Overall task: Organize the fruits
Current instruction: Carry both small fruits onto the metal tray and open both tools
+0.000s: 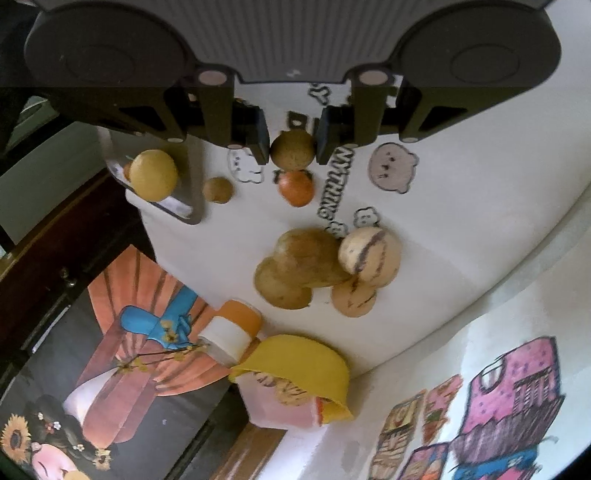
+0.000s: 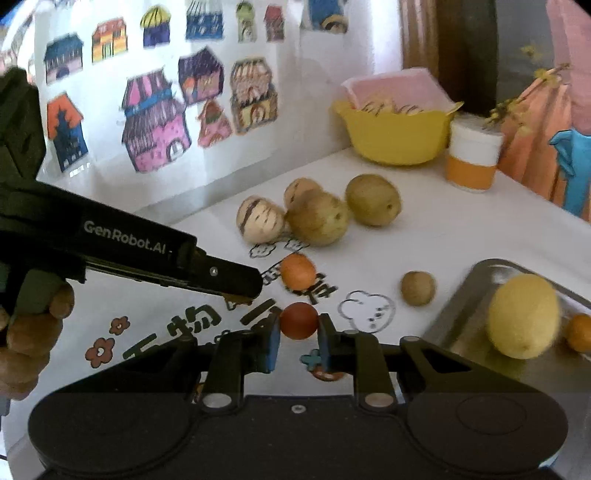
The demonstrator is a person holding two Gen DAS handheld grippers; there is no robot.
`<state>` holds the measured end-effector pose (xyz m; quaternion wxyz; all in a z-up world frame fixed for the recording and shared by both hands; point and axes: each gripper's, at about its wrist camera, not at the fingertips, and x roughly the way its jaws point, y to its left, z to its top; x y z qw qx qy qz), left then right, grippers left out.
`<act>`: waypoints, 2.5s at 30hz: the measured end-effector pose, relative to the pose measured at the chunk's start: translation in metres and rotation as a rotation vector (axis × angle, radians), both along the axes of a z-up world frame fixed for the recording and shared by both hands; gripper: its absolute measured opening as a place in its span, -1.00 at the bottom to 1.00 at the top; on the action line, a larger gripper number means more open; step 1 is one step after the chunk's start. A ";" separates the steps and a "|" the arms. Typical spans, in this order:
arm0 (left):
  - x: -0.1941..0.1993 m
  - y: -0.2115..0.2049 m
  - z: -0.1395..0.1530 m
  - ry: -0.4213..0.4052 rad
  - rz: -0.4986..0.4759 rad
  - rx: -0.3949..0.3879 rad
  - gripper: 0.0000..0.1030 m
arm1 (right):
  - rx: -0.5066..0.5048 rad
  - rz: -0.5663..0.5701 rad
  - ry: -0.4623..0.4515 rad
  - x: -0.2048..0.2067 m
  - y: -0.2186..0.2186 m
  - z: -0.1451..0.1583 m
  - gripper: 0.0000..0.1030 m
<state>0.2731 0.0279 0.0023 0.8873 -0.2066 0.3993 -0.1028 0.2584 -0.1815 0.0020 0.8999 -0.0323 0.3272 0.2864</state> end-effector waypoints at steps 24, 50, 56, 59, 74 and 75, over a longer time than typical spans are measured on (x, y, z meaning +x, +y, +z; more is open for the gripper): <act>0.020 -0.162 -0.004 -0.067 -0.250 0.060 -0.43 | -0.061 -0.258 -0.054 -0.014 -0.163 -0.012 -0.55; 0.004 -0.148 0.002 -0.087 -0.211 0.083 0.28 | -0.036 -0.284 -0.074 -0.023 -0.162 -0.002 0.15; -0.023 -0.131 0.023 -0.164 -0.163 0.098 0.90 | -0.020 -0.301 -0.104 -0.054 -0.162 0.014 0.71; -0.039 -0.121 0.032 -0.197 -0.146 0.119 0.99 | -0.008 -0.304 -0.111 -0.072 -0.161 0.022 0.94; -0.114 -0.075 0.027 -0.143 -0.149 0.222 0.99 | -0.096 -0.251 -0.024 -0.147 -0.120 0.029 0.98; -0.116 -0.071 0.026 -0.128 -0.147 0.219 0.99 | -0.100 -0.237 -0.019 -0.150 -0.113 0.028 0.98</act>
